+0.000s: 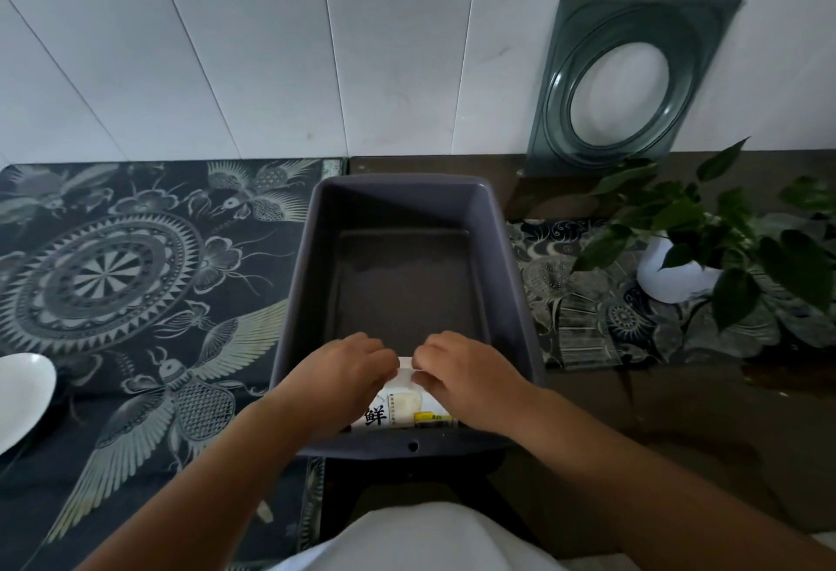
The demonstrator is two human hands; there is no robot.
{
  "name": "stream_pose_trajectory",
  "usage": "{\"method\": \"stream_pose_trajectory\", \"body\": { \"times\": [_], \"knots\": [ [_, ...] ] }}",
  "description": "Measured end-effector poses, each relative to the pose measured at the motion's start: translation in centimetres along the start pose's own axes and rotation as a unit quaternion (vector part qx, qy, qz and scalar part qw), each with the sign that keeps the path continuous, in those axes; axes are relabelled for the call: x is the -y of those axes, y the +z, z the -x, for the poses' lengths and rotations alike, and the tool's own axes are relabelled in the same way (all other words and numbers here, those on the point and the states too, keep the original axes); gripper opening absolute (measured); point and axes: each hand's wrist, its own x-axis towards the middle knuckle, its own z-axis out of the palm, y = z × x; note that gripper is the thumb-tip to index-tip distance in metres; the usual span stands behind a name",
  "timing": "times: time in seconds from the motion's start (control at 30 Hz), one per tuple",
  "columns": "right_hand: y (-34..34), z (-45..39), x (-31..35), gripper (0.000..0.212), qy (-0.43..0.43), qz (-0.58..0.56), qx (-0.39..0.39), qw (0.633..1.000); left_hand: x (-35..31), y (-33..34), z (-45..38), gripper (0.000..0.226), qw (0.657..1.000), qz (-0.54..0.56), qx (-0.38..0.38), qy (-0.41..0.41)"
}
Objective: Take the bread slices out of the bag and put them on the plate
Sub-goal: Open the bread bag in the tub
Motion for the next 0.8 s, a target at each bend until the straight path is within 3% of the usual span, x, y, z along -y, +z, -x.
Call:
{"method": "stream_pose_trajectory", "body": {
  "times": [0.1,0.2,0.33,0.47,0.6,0.8],
  "knots": [
    [-0.6,-0.5,-0.1,0.016,0.057,-0.065,0.036,0.996,-0.2,-0.2,-0.1,0.006,0.999,0.036,-0.003,-0.035],
    [-0.9,-0.9,-0.1,0.016,0.102,-0.131,0.045,0.985,-0.8,-0.4,0.5,0.032,0.996,-0.002,-0.083,0.029],
    [-0.7,-0.6,-0.2,0.017,0.135,-0.196,0.039,0.97,-1.3,-0.2,1.0,0.024,0.99,-0.067,-0.116,0.054],
    [-1.0,-0.9,-0.2,0.019,0.135,-0.188,0.04,0.972,-1.7,0.2,1.2,0.033,0.991,-0.068,-0.112,0.003],
    [-1.4,-1.2,-0.2,0.018,0.143,-0.199,0.068,0.967,-2.1,0.9,1.1,0.016,0.985,-0.084,-0.145,-0.036],
    [-2.0,-2.4,0.7,0.016,0.195,-0.185,0.132,0.954,-1.9,2.0,1.5,0.014,0.987,-0.064,-0.141,-0.039]
  ]
}}
